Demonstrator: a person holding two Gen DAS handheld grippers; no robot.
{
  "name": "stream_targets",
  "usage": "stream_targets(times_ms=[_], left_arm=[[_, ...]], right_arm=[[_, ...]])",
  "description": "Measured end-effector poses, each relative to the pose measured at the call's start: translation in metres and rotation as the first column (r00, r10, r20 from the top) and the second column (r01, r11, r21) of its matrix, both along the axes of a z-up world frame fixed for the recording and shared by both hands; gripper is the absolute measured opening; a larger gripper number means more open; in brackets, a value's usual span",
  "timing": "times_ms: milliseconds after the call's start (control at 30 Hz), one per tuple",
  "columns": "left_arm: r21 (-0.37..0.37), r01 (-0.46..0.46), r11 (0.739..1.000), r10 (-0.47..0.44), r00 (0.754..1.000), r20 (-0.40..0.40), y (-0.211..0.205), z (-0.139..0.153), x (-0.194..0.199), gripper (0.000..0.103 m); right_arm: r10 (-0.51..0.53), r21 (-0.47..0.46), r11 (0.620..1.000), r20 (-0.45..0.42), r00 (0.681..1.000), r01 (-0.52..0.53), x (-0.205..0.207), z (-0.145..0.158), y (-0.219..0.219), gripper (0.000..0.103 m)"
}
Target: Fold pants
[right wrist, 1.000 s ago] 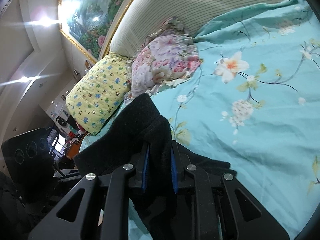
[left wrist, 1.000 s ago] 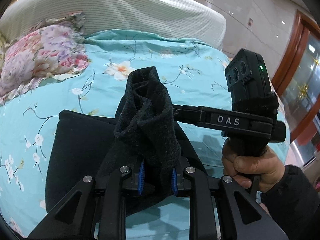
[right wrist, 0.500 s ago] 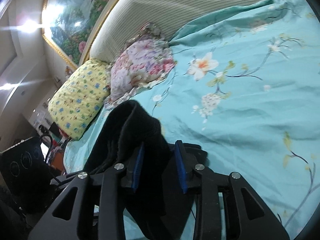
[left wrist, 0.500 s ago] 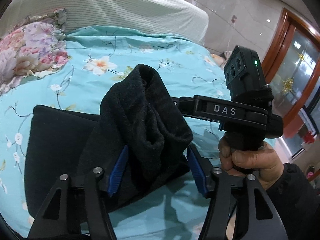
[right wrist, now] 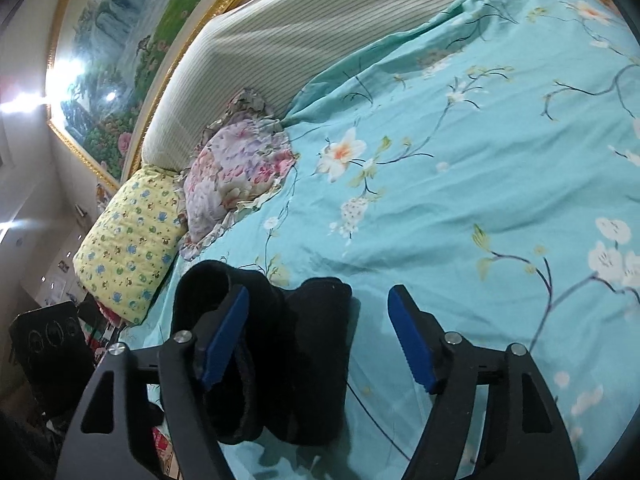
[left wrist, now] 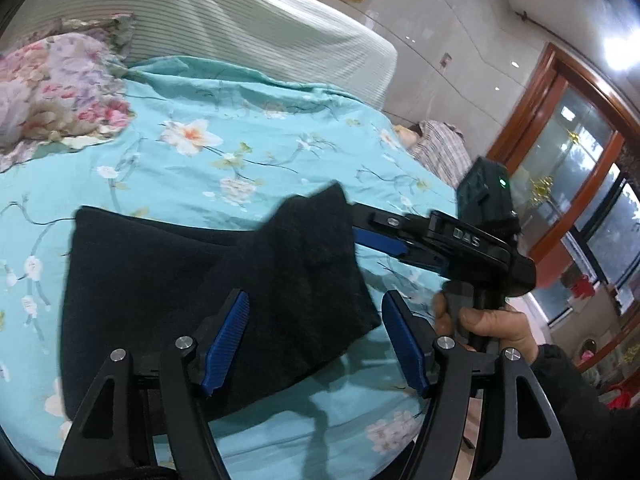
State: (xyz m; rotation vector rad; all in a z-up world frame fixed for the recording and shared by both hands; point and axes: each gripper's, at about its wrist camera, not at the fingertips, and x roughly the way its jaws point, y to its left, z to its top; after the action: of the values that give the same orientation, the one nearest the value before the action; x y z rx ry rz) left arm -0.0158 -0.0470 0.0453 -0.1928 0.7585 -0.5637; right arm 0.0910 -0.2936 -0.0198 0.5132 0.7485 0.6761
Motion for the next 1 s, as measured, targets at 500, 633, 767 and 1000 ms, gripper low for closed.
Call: stream_targets(times_ms=[500, 633, 767, 1000], left_arm=[[-0.044, -0.177, 0.983, 0.176, 0.984, -0.029, 0.080, 0.002, 0.014, 0.071], [-0.044, -0.200, 0.979, 0.198, 0.979, -0.040, 0.091, -0.001, 0.017, 0.071], [-0.034, -0.207, 0.978, 0.205, 0.977, -0.054, 0.099, -0.004, 0.021, 0.075], [-0.022, -0.188, 0.982, 0.186, 0.979, -0.081, 0.105, -0.011, 0.028, 0.078]], right_arm=[[-0.057, 0.014, 0.998, 0.036, 0.998, 0.057, -0.023, 0.018, 0.001, 0.084], [-0.045, -0.003, 0.999, 0.041, 0.998, 0.045, -0.032, 0.020, 0.012, 0.086], [-0.040, -0.030, 0.999, 0.043, 0.998, 0.041, -0.041, 0.019, 0.020, 0.087], [-0.023, -0.098, 0.995, 0.058, 0.998, 0.029, -0.056, 0.016, 0.030, 0.087]])
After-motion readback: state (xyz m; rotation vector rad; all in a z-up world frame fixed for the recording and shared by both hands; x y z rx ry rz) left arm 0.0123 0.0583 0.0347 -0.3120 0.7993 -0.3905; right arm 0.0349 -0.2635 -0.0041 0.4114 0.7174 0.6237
